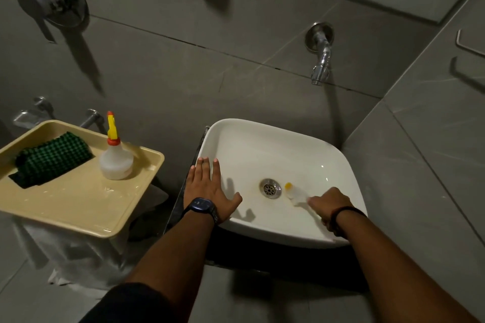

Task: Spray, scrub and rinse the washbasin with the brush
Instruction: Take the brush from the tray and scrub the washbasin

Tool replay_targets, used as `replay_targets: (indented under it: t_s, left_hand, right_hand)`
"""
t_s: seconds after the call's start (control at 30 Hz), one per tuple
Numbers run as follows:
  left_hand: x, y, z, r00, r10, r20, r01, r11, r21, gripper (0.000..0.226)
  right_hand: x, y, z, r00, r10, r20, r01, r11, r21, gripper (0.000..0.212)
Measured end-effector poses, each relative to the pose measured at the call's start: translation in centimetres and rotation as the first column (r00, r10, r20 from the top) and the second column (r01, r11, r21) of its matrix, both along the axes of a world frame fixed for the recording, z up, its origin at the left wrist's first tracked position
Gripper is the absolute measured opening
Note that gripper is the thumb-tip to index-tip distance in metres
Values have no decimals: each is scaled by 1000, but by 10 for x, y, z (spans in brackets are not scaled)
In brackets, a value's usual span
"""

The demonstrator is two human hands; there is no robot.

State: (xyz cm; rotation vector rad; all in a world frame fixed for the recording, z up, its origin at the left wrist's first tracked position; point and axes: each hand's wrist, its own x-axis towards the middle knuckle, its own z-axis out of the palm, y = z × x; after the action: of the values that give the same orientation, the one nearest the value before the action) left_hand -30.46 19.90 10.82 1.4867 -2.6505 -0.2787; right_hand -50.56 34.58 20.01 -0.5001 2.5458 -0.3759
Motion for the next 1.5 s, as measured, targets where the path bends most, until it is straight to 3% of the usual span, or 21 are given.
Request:
replay_targets:
  t_s: [0.1, 0.17, 0.33, 0.5, 0.6, 0.73, 0.8, 0.87, 0.93, 1.0, 1.1, 1.33, 1.43, 1.5]
  left_hand:
    - [1, -1, 2, 1000, -8, 16, 7, 1000, 7, 103]
    - [1, -1, 2, 1000, -7, 14, 7, 1000, 3, 103]
    - [1, -1, 0, 1000, -2, 13, 2, 1000, 0, 102]
    - [0, -2, 0, 1000, -6, 13, 6, 1000, -1, 102]
    - [-1, -5, 1, 1000, -6, -1, 6, 1000, -9, 102]
    - [0, -3, -1, 1000, -4, -1, 4, 1000, 9, 103]
    - [0, -3, -2, 1000, -3, 1, 3, 1000, 2, 103]
    - [1, -3, -2, 1000, -6, 9, 6, 1000, 5, 103]
    - [0, -3, -3, 1000, -4, 7, 4, 1000, 4, 104]
    - [0, -3, -2, 1000, -1, -3, 1, 1000, 7, 104]
    - [0, -2, -2, 1000, -5, -8, 5, 1000, 10, 103]
    - [1, 0, 0, 1000, -3, -4, 3, 1000, 15, 103]
    - [0, -1, 2, 1000, -6, -7, 6, 1000, 23, 103]
    - [0, 0, 2, 1000, -9, -8, 9, 1000, 27, 104]
  right_hand:
    - [14, -1, 14, 957, 37, 288, -54, 997, 53, 31]
    - [21, -5, 12, 939, 51, 340, -60, 998, 17, 34]
    - [32, -28, -24, 1000, -23, -22, 19, 988, -151, 44]
    - [50, -46, -42, 990, 96, 105, -66, 962, -264, 34]
    - [46, -47, -45, 990, 131, -59, -140, 971, -196, 41]
    - [26, -30, -40, 987, -30, -157, 4, 987, -162, 38]
    - [27, -28, -38, 998, 29, -64, -43, 976, -214, 31]
    - [41, -33, -40, 987, 140, 79, -114, 954, -276, 40]
    - [50, -39, -45, 974, 215, 74, -188, 944, -272, 41]
    - [48, -45, -47, 979, 201, -31, -203, 953, -226, 37]
    - [33, -44, -49, 984, 50, -172, -78, 984, -160, 42]
    - [16, -17, -35, 956, 43, -289, -37, 999, 25, 40]
    - [22, -11, -10, 978, 130, -165, -115, 989, 94, 33]
    - [40, -16, 9, 982, 162, 95, -168, 984, 52, 20]
